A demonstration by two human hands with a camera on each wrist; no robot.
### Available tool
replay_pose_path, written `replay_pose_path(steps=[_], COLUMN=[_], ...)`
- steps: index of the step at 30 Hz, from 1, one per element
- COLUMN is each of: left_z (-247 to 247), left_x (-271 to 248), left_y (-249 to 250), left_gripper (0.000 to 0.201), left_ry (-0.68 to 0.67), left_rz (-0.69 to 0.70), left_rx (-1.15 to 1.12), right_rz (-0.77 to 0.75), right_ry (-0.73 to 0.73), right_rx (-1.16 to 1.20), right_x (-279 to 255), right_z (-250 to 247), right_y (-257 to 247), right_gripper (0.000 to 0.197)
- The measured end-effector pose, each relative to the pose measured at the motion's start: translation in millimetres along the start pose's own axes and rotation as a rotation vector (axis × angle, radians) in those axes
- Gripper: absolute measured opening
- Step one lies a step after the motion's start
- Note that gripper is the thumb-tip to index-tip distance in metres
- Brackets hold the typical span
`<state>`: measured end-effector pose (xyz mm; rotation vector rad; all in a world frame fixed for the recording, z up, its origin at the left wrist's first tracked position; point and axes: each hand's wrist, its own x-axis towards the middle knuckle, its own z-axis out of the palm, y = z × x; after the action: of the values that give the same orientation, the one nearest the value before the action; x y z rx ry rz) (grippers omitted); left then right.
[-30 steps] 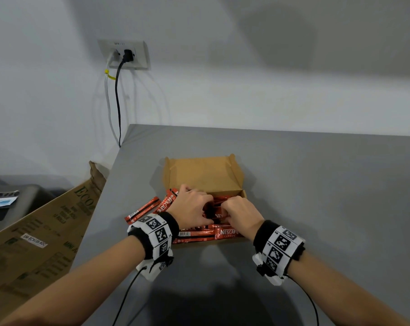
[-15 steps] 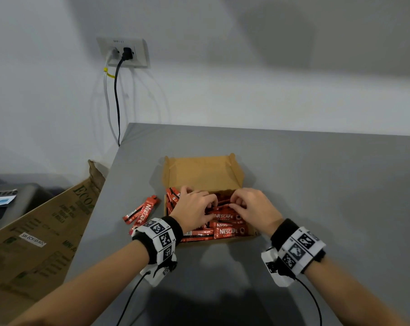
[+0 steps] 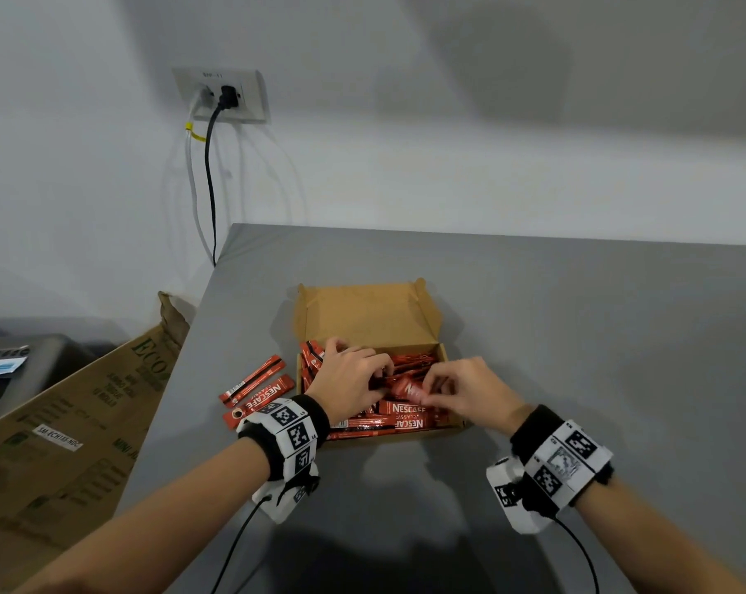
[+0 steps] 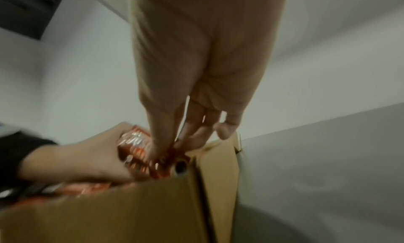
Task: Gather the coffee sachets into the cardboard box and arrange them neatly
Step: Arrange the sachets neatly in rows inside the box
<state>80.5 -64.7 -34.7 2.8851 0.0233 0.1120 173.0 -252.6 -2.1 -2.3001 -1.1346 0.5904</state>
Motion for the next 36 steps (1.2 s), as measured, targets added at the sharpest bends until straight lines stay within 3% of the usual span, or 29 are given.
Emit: replay_pose_path(steps=[3,7,13,18,23,27,32,36], left_z=[0.2,1.0,0.8,0.9,1.1,0.5,0.1,-1.0], left_x=[0.7,0.3,0.9,0.3,0.6,0.3,0.5,0.2], left_y=[-0.6,-1.1,-0.7,-0.8,-0.9,-0.6,-0.9,-1.1], left_gripper=[0.029,0.028,0.027,0.027,0.027,0.029,0.028,0.033], left_ry=[-0.008,-0.014,-0.012,-0.015,-0.018,-0.014,-0.018,-0.027], left_rz=[-0.005,-0.007,-0.007,-0.010,-0.011,-0.009,-0.006,-0.005], left_rx=[0.008,0.008,0.012,0.000,0.000,0.004,0.008,0.029], right_rz=[0.045,0.078,0.066,0.053,0.041,-0.014,-0.124,-0.114], right_ry=[0.201,0.135,0.158,0.222,0.371,0.286,0.055,-0.008], right_rx=[0.245,0.268,0.304,0.352,0.412,0.120,-0.215,-0.390], right_x=[1.6,2.8,2.2,1.7,2.8,4.5,5.3,11.6], right_z=[-6.9,-0.2,1.0,0.2,1.5,1.1,6.3,11.5], right_y=[2.9,3.1,1.7,-5.4,-7.4,-3.0,-7.8,-18.2], right_gripper=[0.014,0.025,0.039,0.012,0.018,0.006,0.014,0.021])
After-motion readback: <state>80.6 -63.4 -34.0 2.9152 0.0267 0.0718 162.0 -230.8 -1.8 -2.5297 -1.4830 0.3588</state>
